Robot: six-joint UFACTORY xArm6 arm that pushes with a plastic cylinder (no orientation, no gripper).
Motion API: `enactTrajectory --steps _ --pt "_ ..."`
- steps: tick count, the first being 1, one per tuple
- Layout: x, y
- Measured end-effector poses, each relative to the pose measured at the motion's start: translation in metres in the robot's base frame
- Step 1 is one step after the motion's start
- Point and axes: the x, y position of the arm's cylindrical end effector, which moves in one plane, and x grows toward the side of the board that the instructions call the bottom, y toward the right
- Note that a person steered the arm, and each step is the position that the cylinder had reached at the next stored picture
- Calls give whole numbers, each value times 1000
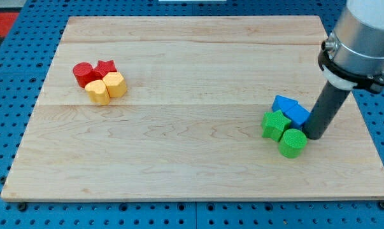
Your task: Move the blue triangle and the blue cube slightly up
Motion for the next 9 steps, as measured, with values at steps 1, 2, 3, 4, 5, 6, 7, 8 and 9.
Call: enactTrajectory --steps 1,2,3,4,5,6,7,8,9 --pt "-21 0" --pt "-29 -17" --pt "-36 -40" --pt "-56 -56" --pt "-74 -81" --pt "-89 -114" --pt "-109 -131" --pt "-144 -95" --pt "-174 -74"
